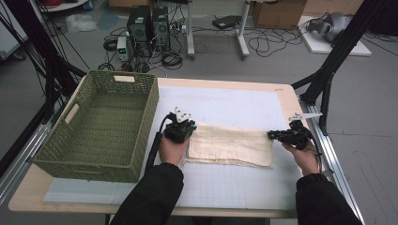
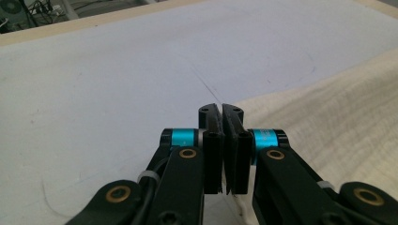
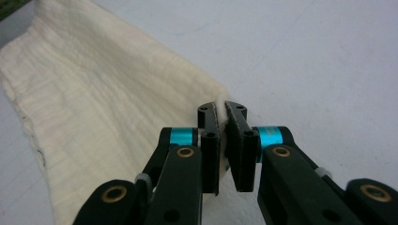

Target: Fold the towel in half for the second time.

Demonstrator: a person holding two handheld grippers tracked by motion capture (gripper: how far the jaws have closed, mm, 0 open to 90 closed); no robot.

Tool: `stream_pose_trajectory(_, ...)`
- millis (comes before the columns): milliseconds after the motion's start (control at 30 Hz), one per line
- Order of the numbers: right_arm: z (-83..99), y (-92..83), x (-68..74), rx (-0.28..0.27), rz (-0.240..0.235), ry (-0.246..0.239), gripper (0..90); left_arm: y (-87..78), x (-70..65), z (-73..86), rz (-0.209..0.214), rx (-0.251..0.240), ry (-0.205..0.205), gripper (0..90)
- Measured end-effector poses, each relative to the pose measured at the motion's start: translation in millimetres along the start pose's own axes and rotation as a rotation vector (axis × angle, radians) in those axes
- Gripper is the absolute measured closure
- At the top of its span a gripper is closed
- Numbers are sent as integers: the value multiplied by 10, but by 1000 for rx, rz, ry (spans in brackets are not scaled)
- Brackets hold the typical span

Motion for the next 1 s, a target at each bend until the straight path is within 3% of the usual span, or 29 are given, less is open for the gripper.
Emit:
stream_pose_trajectory(133,-39,-90,43,-47,-25,-20,844,-40,-11,-20,8,-14,11,867)
stream_pose_trajectory(300,47,-138,160,-39,-51,-57,838,-170,-108,36,28,-39,58,866)
stream_pose_trajectory(433,126,-190,228,-49,-77,-72,837,-239,-139,109,49,-50,67,864)
stream_pose_trajectory(500,150,-217,272,-50,-87,-81,836,-294,-172,189,63,-42,93,863)
stream_pose_trajectory(733,225,-256,399,-38,-119,-125,835,-396,-228,318,95,-21,105,862)
stream_pose_trajectory(1000,439,-188,446,25,-148,-129,833,-470,-322,523,148,63,111,863)
Point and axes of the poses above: each handheld gripper's, and its own axes: y roughly forward along the jaws, z roughly out of its underside, x roughly to its left, the point moved 6 cm from there along y, roughly forward along the jaws, and after that the axes turned 2 degrees about x, right-handed, at the moved point
